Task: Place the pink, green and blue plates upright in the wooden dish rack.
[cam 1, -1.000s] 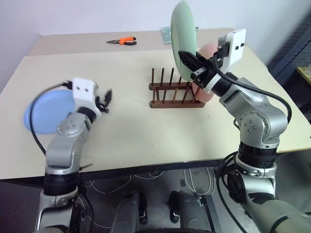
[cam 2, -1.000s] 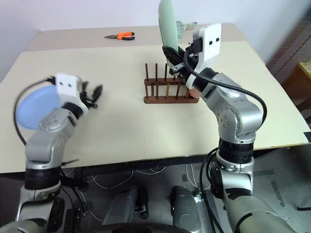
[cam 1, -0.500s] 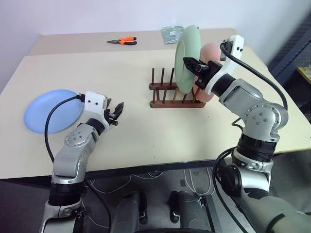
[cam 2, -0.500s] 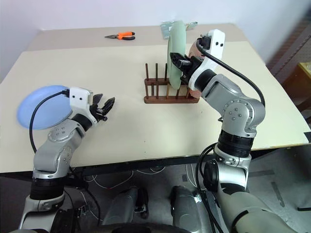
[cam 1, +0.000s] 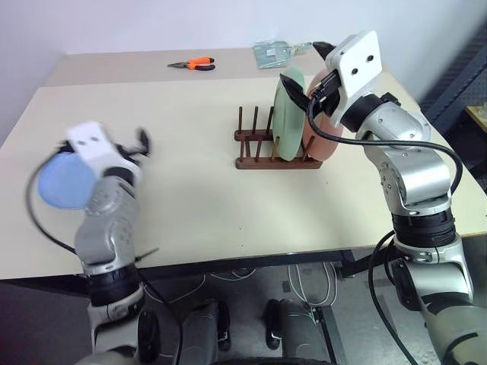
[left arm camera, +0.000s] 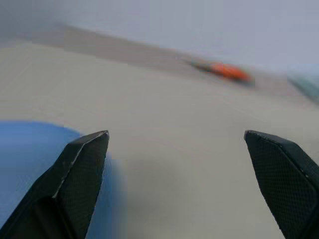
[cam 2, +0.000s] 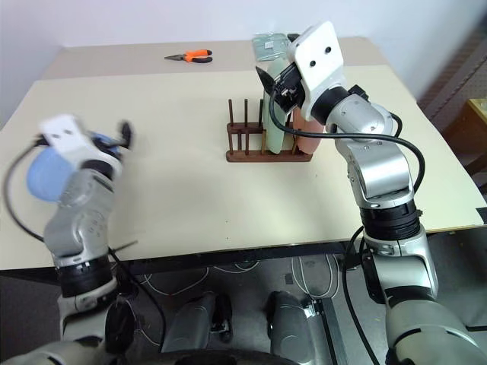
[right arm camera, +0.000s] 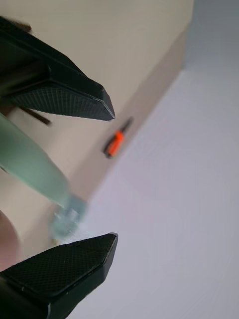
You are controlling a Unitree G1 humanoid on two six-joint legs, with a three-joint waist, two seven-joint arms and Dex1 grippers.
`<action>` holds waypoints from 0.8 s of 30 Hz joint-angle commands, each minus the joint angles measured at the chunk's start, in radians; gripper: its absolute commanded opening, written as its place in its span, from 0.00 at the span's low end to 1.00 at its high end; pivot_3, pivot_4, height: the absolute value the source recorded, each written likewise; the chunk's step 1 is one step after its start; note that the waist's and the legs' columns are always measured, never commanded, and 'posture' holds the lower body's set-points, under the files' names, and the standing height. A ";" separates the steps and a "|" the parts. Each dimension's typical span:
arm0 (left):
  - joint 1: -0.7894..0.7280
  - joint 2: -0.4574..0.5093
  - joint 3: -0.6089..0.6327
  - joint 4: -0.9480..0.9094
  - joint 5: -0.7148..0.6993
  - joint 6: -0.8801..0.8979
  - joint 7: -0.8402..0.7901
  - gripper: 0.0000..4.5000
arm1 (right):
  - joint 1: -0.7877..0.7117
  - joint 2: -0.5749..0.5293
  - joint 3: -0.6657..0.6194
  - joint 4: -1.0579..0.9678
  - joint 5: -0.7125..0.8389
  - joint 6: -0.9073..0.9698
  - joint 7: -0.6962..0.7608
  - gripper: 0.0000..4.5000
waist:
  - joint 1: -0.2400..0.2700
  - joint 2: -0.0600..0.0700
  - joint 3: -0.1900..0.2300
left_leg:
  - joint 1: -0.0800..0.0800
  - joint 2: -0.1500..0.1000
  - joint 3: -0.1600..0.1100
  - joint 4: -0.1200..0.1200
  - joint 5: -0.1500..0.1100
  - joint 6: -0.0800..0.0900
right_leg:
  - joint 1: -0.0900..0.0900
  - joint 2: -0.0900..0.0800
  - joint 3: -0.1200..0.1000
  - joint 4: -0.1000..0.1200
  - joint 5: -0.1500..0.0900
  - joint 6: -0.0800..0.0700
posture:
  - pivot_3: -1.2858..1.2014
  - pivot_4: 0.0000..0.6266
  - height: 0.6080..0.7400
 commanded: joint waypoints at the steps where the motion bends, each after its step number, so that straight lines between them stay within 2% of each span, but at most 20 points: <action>1: -0.015 0.010 0.101 -0.049 0.124 0.074 0.216 1.00 | -0.028 -0.014 -0.022 -0.027 -0.006 -0.122 0.071 0.87 | 0.001 0.000 0.000 | 0.000 0.000 0.000 -0.001 0.000 0.000 | 0.000 0.000 0.000 0.000 0.000 0.000 | 0.52 0.24 1.00; 3: -0.041 -0.025 0.164 -0.073 0.127 0.130 0.298 1.00 | -0.016 0.000 -0.005 -0.057 0.019 -0.131 0.120 1.00 | 0.005 0.000 0.000 | 0.000 0.000 0.000 0.000 0.000 0.000 | 0.000 0.000 0.000 0.000 0.000 0.000 | 0.52 0.24 1.00; 6: -0.072 -0.071 0.245 -0.093 0.097 0.215 0.355 1.00 | 0.015 0.028 0.035 -0.094 0.018 -0.133 0.157 1.00 | 0.013 -0.002 0.000 | 0.000 0.000 -0.001 0.002 0.000 0.000 | 0.002 0.000 -0.002 0.000 0.000 0.000 | 0.52 0.24 1.00; 9: -0.097 -0.098 0.326 -0.020 -0.017 0.339 0.293 1.00 | 0.055 0.060 0.069 -0.129 0.008 -0.125 0.168 1.00 | 0.018 -0.004 -0.002 | 0.000 0.000 -0.002 0.002 0.000 0.000 | 0.002 0.000 -0.002 0.000 0.000 0.000 | 0.52 0.24 1.00; 11: -0.118 -0.114 0.390 0.021 -0.075 0.406 0.280 0.88 | 0.070 0.068 0.082 -0.146 0.000 -0.128 0.178 1.00 | 0.020 -0.004 -0.002 | 0.000 0.000 -0.002 0.002 0.000 0.000 | 0.002 0.000 -0.002 0.000 0.000 0.000 | 0.52 0.24 1.00; 13: -0.126 -0.114 0.427 0.034 -0.108 0.414 0.270 0.70 | 0.081 0.071 0.088 -0.152 -0.007 -0.127 0.183 1.00 | 0.019 -0.005 -0.001 | 0.000 0.000 -0.002 0.002 0.000 0.000 | 0.002 0.000 -0.002 0.000 0.000 0.000 | 0.52 0.24 1.00; 17: -0.130 -0.105 0.460 0.047 -0.148 0.396 0.255 0.26 | 0.105 0.065 0.098 -0.147 -0.035 -0.144 0.197 1.00 | 0.019 -0.005 -0.001 | 0.001 0.000 -0.002 0.002 0.000 -0.001 | 0.002 0.000 -0.002 0.000 0.000 0.000 | 0.52 0.24 1.00; 19: -0.120 -0.087 0.427 0.044 -0.149 0.380 0.229 0.03 | 0.109 0.065 0.096 -0.143 -0.034 -0.136 0.208 1.00 | 0.021 -0.005 -0.001 | 0.001 0.000 -0.002 0.002 0.000 -0.001 | 0.002 0.000 -0.002 0.000 0.000 0.000 | 0.52 0.24 1.00; 21: -0.107 -0.064 0.358 0.025 -0.146 0.344 0.176 0.01 | 0.111 0.065 0.095 -0.142 -0.027 -0.117 0.221 1.00 | 0.021 -0.005 -0.001 | 0.001 0.000 -0.002 0.002 0.000 -0.001 | 0.002 0.000 -0.002 0.000 0.000 0.000 | 0.52 0.24 1.00; 24: -0.094 -0.016 0.151 -0.081 -0.113 0.223 0.047 0.01 | 0.110 0.066 0.121 -0.139 -0.034 -0.100 0.251 1.00 | 0.025 -0.006 -0.001 | 0.001 0.000 -0.002 0.002 0.000 -0.001 | 0.002 0.000 -0.002 0.000 0.000 0.000 | 0.52 0.24 1.00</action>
